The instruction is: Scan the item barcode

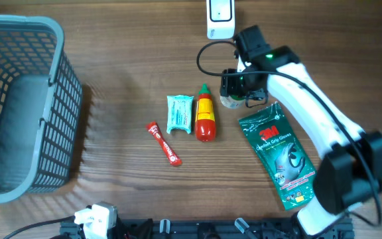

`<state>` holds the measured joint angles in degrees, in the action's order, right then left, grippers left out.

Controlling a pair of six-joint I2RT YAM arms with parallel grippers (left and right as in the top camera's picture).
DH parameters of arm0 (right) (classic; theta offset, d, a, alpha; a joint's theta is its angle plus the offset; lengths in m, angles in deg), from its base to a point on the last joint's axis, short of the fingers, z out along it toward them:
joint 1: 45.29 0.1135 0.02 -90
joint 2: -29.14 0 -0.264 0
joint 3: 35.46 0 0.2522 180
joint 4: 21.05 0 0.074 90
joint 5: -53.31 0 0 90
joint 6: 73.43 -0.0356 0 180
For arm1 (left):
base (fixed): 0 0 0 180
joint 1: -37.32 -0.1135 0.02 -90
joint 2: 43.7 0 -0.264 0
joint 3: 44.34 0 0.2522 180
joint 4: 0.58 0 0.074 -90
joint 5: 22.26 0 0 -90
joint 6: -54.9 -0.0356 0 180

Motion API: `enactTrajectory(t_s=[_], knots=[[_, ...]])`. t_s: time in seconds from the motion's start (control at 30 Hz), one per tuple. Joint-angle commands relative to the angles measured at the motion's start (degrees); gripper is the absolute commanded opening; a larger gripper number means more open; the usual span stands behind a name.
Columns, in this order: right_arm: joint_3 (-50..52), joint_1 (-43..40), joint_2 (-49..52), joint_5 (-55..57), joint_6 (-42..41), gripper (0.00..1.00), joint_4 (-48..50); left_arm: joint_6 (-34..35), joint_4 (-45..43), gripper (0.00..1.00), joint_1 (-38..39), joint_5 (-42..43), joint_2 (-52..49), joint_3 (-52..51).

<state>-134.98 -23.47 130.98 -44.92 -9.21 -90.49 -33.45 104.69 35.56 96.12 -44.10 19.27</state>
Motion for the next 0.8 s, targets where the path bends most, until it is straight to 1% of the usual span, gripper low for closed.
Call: enactTrajectory(t_s=[0.0,0.2,0.3,0.47,0.57,0.7,0.77], knots=[[-1.5,-0.1,-6.6,-6.0,-2.9,0.55,-4.4,0.2,-0.1,1.0,0.0,0.1,0.1,0.0],[-0.5,1.9,-8.0,-9.9,-2.6,0.54,-15.6,0.2,-0.1,1.0,0.0,0.1,0.1,0.0],[1.7,4.7,-8.0,-13.9,-3.0,0.54,-17.0,0.2,-0.1,1.0,0.0,0.1,0.1,0.0],[6.4,12.4,-8.0,-14.4,-12.4,0.54,-11.3,0.2,-0.1,1.0,0.0,0.1,0.1,0.0],[9.4,19.1,-8.0,-14.4,-17.0,0.54,-6.1,0.2,-0.1,1.0,0.0,0.1,0.1,0.0],[10.0,25.1,-8.0,-14.2,-21.2,0.53,-1.2,0.2,-0.1,1.0,0.0,0.1,0.1,0.0],[10.0,26.7,-8.0,-14.2,-22.6,0.53,0.7,0.2,-0.1,1.0,0.0,0.1,0.1,0.0]])
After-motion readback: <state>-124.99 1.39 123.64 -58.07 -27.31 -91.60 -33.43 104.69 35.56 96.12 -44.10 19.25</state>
